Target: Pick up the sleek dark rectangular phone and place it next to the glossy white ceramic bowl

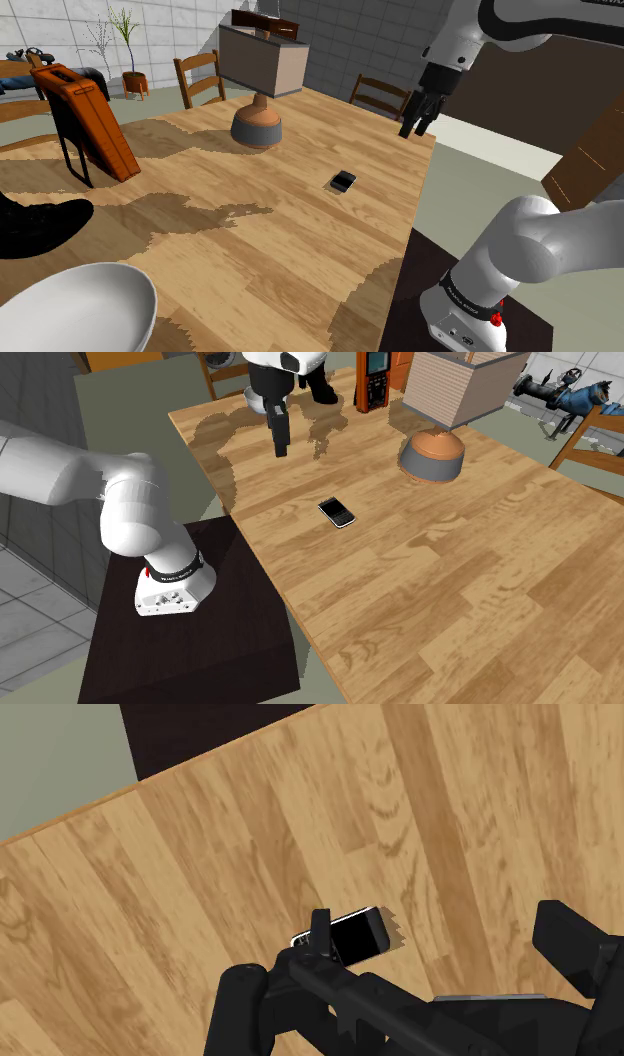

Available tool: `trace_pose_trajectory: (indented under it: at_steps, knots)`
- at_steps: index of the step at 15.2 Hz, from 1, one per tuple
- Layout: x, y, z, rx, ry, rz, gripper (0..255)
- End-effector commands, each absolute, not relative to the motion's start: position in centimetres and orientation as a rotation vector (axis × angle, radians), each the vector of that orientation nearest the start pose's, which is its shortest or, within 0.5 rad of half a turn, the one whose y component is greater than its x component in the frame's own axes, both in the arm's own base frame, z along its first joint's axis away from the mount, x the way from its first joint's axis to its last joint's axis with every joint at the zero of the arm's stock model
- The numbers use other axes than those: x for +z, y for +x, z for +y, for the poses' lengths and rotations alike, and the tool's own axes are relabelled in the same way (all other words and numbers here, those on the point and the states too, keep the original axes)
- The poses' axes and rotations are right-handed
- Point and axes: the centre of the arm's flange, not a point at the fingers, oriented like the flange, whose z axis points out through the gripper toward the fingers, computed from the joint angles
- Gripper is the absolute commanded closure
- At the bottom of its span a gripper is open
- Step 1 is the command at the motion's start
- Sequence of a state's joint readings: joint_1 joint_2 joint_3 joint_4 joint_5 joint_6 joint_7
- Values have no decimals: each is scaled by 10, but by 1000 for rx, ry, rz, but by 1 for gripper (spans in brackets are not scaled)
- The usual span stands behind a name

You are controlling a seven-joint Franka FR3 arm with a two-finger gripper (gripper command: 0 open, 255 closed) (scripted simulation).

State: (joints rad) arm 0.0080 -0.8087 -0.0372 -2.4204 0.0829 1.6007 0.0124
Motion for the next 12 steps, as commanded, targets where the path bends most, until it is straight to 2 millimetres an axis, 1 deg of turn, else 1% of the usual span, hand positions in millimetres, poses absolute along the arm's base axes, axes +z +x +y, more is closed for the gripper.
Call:
trace_pose_trajectory:
  at_steps: [1, 4, 7, 12]
  knots:
    - [570, 302, -3, 17, -3031, 50, 0]
    - [540, 323, 13, 17, -3042, 316, 0]
    - [509, 346, 24, 16, -3029, 583, 0]
    - [456, 386, 33, 15, -2957, 1028, 0]
